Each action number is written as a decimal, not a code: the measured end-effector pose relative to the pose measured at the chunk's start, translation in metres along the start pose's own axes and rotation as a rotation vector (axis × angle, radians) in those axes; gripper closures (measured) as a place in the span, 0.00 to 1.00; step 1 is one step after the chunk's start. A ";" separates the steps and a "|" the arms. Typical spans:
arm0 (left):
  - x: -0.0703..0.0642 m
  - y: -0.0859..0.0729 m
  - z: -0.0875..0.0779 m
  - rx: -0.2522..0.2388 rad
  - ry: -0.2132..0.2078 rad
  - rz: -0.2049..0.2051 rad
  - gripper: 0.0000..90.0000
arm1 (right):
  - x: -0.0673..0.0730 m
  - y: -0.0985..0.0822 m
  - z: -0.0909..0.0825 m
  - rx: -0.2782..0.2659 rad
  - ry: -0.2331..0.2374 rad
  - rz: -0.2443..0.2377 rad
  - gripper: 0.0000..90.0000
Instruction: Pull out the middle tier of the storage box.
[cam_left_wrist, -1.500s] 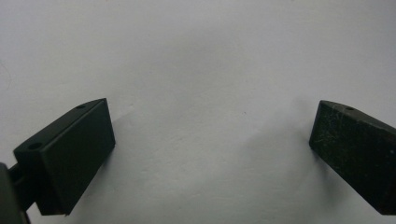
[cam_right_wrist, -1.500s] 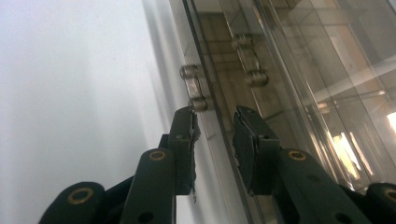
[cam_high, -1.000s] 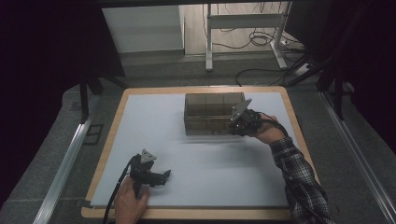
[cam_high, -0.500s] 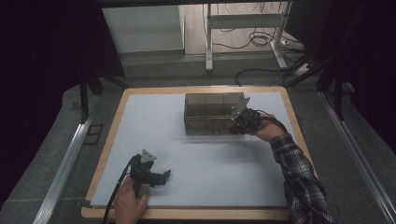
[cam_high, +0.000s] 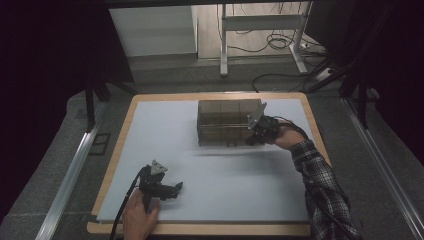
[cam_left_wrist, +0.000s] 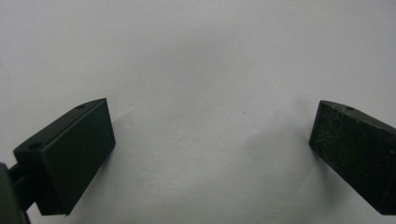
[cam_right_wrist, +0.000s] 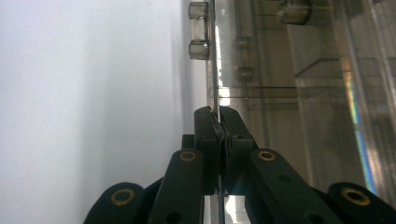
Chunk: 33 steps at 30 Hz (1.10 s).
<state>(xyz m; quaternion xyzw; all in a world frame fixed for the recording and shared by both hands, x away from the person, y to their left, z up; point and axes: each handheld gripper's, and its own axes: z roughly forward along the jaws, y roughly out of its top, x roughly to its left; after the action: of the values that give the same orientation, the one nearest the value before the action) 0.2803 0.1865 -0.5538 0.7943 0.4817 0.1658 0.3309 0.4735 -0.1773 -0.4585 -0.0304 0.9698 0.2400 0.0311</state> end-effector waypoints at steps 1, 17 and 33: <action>0.000 0.000 0.000 0.000 0.000 0.000 0.00 | 0.001 0.000 0.000 -0.004 0.005 -0.004 0.97; 0.000 0.000 0.000 0.000 0.000 0.000 0.00 | 0.019 -0.002 -0.002 -0.005 0.028 -0.020 0.97; 0.000 0.000 0.000 0.000 0.000 0.000 0.00 | 0.036 -0.004 0.001 -0.002 0.030 -0.029 0.97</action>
<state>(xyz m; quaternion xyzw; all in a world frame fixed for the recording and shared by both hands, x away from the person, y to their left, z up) 0.2803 0.1864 -0.5538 0.7943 0.4818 0.1658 0.3309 0.4378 -0.1820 -0.4637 -0.0479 0.9694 0.2398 0.0201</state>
